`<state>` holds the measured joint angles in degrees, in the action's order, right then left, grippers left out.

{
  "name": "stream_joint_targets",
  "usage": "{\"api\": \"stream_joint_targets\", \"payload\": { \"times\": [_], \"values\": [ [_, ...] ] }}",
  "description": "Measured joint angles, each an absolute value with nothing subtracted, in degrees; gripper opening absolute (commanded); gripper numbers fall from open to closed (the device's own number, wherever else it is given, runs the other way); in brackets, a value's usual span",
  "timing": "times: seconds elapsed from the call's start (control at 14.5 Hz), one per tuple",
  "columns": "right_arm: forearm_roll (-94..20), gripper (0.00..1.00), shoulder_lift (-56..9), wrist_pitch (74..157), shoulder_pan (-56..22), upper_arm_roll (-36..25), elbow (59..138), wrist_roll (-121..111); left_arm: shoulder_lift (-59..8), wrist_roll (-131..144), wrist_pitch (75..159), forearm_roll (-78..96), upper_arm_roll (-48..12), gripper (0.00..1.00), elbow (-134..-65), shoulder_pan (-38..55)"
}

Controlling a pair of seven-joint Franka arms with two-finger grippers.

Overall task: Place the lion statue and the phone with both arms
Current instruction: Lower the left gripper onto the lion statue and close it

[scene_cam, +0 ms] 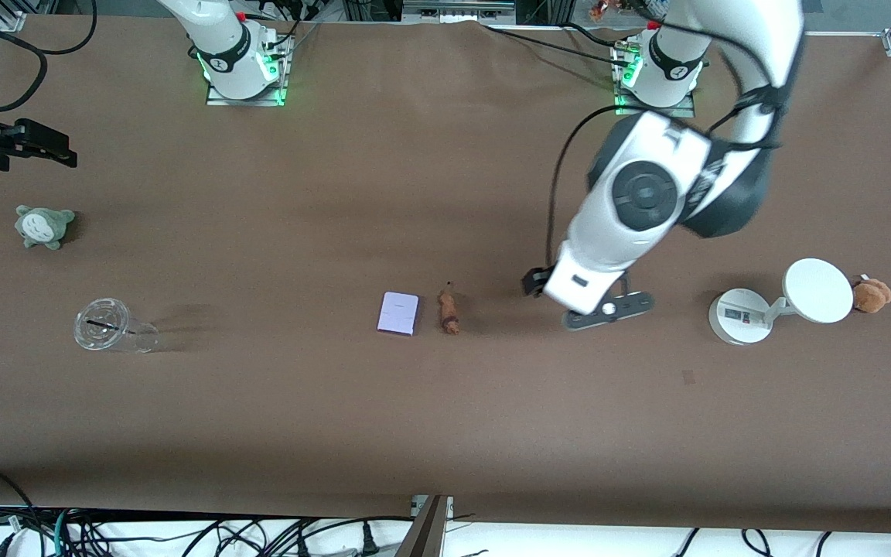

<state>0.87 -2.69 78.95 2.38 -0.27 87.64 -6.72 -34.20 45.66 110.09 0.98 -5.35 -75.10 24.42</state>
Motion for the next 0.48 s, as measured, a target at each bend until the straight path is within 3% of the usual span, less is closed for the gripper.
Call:
{"api": "stream_joint_targets", "payload": {
  "times": [0.28,0.48],
  "values": [
    [0.9,1.0,-2.7,78.9,2.4,-0.3,87.6,-6.7,-44.2,47.5,123.2,1.0,-5.3,1.0,-70.5,27.2],
    [0.9,1.0,-2.7,78.9,2.4,-0.3,87.6,-6.7,-48.3,47.5,127.0,1.0,-5.3,1.0,-69.5,29.0]
  ]
}}
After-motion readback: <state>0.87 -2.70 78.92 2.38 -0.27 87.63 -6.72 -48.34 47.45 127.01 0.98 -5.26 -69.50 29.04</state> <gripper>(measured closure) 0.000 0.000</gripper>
